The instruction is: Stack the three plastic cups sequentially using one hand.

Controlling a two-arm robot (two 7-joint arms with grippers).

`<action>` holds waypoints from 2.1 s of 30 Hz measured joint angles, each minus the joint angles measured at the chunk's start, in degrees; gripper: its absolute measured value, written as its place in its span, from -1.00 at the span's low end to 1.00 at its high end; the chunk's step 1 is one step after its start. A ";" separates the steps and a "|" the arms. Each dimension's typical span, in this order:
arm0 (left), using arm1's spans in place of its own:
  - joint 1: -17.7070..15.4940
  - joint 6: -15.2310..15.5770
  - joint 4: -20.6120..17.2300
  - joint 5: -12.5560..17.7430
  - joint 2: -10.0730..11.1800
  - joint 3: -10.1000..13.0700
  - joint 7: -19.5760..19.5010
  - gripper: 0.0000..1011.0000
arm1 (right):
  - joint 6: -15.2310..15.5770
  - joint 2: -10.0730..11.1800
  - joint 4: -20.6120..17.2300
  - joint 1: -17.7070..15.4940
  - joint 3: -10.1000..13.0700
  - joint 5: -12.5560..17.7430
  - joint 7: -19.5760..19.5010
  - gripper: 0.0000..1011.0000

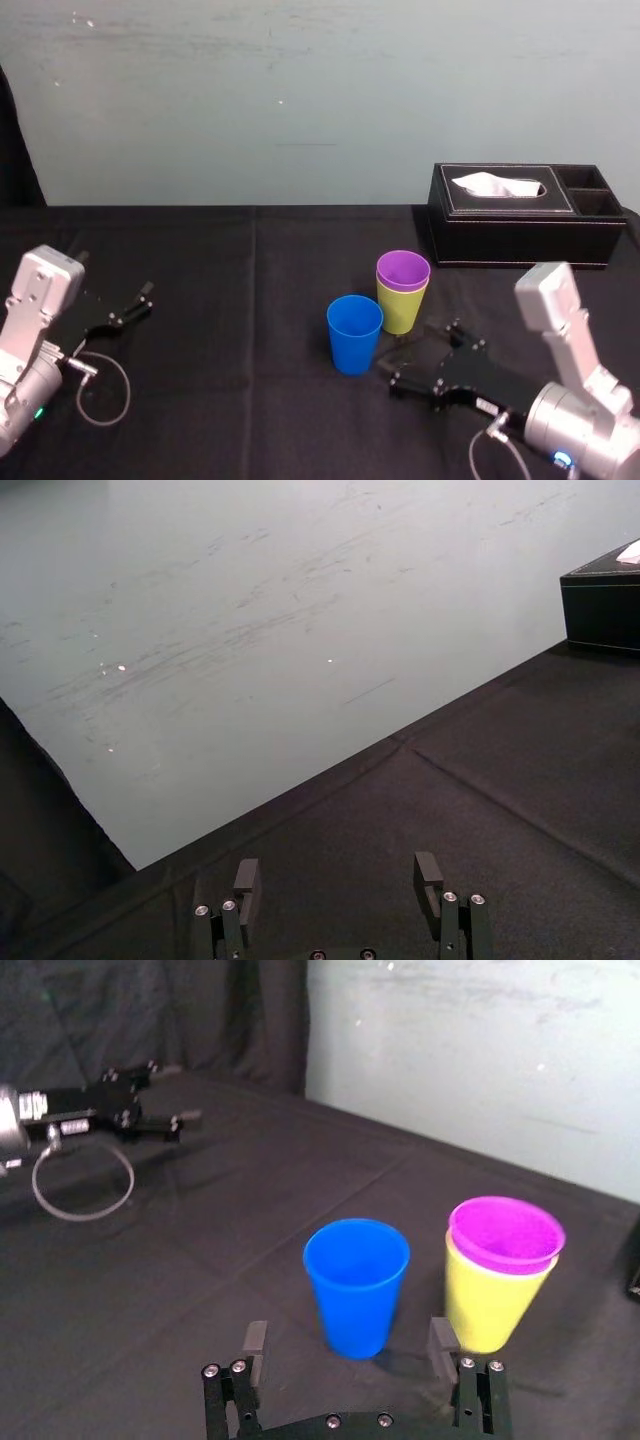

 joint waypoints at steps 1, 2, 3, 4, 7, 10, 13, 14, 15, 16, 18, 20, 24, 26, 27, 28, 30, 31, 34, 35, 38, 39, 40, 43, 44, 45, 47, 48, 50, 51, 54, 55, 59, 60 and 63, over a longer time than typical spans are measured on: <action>0.01 0.00 0.00 0.00 0.00 0.01 0.00 0.98 | 0.00 0.00 0.00 0.00 0.00 0.00 0.00 0.98; 0.00 0.00 0.00 0.00 0.00 0.00 0.00 0.98 | -0.14 -0.31 0.28 -0.13 -0.34 -0.77 -0.06 0.98; 0.00 0.00 0.00 0.00 0.00 0.00 0.00 0.98 | -0.18 -0.49 0.43 -0.18 -0.50 -1.09 -0.10 0.98; 0.00 0.00 0.00 0.00 0.00 0.00 0.00 0.98 | -0.24 -0.86 0.78 -0.20 -0.77 -1.78 -0.20 0.98; 0.00 0.00 0.00 0.00 0.00 0.00 0.00 0.98 | -0.26 -1.51 1.40 -0.11 -1.10 -2.70 -0.40 0.98; 0.00 0.00 0.00 0.00 0.00 0.00 0.00 0.98 | -0.21 -2.41 2.32 0.19 -1.42 -3.62 -0.47 0.98; 0.00 0.00 0.00 0.00 0.00 0.00 0.00 0.98 | 0.16 -3.31 3.18 0.55 -1.52 -4.01 -0.43 0.98; 0.00 0.00 0.00 0.00 0.00 0.01 0.00 0.98 | 0.23 -3.55 3.41 0.66 -1.54 -4.07 -0.41 0.98; 0.00 0.00 0.00 0.00 0.00 0.00 0.00 0.98 | 0.35 -4.01 3.92 0.93 -1.59 -4.21 -0.35 0.98; 0.00 0.00 0.00 0.00 0.00 0.00 0.00 0.98 | 0.39 -4.21 4.16 1.07 -1.63 -4.33 -0.25 0.98; 0.00 0.00 0.00 0.00 0.00 0.00 0.00 0.98 | 0.51 -4.81 4.92 1.53 -1.73 -4.55 -0.08 0.98; 0.00 0.00 0.00 0.00 0.00 0.00 0.00 0.98 | 0.61 -5.46 5.82 2.10 -1.86 -4.79 0.14 0.98; 0.00 0.00 0.00 0.00 0.00 0.00 0.00 0.98 | 0.67 -6.18 7.07 2.94 -2.10 -5.20 0.43 0.98; 0.00 0.00 0.00 0.00 0.00 0.00 0.00 0.98 | 0.61 -6.58 7.77 3.45 -2.22 -5.51 0.63 0.98; 0.00 0.00 0.00 0.00 0.00 0.00 0.00 0.98 | 0.56 -6.72 8.02 3.62 -2.25 -5.64 0.69 0.98; 0.00 0.00 0.00 0.00 0.00 0.00 0.00 0.98 | 0.43 -7.01 8.48 3.95 -2.32 -5.88 0.77 0.98; 0.00 0.00 0.00 0.00 0.00 0.00 0.00 0.98 | 0.20 -7.28 8.94 4.25 -2.39 -6.13 0.83 0.98; 0.00 0.00 0.00 0.00 0.00 0.00 0.00 0.98 | -0.02 -7.58 9.39 4.56 -2.44 -6.36 0.86 0.98; 0.00 0.00 0.00 0.00 0.00 0.00 0.00 0.98 | -0.45 -8.11 10.22 5.10 -2.50 -6.73 0.95 0.98; 0.00 0.00 0.00 0.00 0.00 0.00 0.00 0.98 | -0.58 -8.26 10.45 5.23 -2.51 -6.78 1.03 0.98; 0.00 0.00 0.00 0.00 0.00 0.00 0.00 0.98 | -1.02 -8.86 11.35 5.72 -2.58 -7.07 1.23 0.98; 0.00 0.00 0.00 0.00 0.00 0.00 0.00 0.98 | -1.15 -9.15 11.73 5.93 -2.63 -7.20 1.27 0.98; 0.00 0.00 0.00 0.00 0.00 0.00 0.00 0.98 | -1.23 -9.32 11.96 6.06 -2.66 -7.25 1.28 0.98; 0.00 0.00 0.00 0.00 0.00 0.00 0.00 0.98 | -1.59 -9.95 13.00 6.59 -2.79 -7.57 1.33 0.98; 0.00 0.00 0.00 0.00 0.00 0.00 0.00 0.98 | -1.67 -10.08 13.23 6.71 -2.81 -7.63 1.34 0.98; 0.00 0.00 0.00 0.00 0.00 0.00 0.00 0.98 | -1.76 -10.23 13.52 6.86 -2.81 -7.68 1.36 0.98; 0.00 0.00 0.00 0.00 0.00 0.00 0.00 0.98 | -2.04 -10.71 14.25 7.26 -2.83 -7.78 1.47 0.98; 0.00 0.00 0.00 0.00 0.00 0.00 0.00 0.98 | -2.15 -10.86 14.52 7.40 -2.83 -7.81 1.56 0.98; 0.00 0.00 0.00 0.00 0.00 0.00 0.00 0.98 | -2.41 -11.24 15.29 7.79 -2.89 -7.84 1.82 0.98; 0.00 0.00 0.00 0.00 0.00 0.01 0.00 0.98 | -2.51 -11.33 15.53 7.91 -2.92 -7.84 1.96 0.98; 0.00 0.00 0.00 0.00 0.00 0.00 0.00 0.98 | -2.82 -11.71 16.23 8.32 -3.05 -7.84 2.33 0.98; 0.00 0.00 0.00 0.00 0.00 0.00 0.00 0.98 | -2.88 -11.86 16.51 8.51 -3.11 -7.85 2.50 0.98; 0.00 0.00 0.00 0.00 0.00 0.00 0.00 0.98 | -3.03 -12.13 16.89 8.86 -3.24 -7.94 2.62 0.98; 0.00 0.00 0.00 0.00 0.00 0.01 0.00 0.98 | -3.09 -12.28 17.02 8.99 -3.27 -7.97 2.66 0.98; 0.00 0.00 0.00 0.00 0.00 0.01 0.00 0.98 | -3.30 -12.60 17.37 9.25 -3.28 -7.97 2.68 0.98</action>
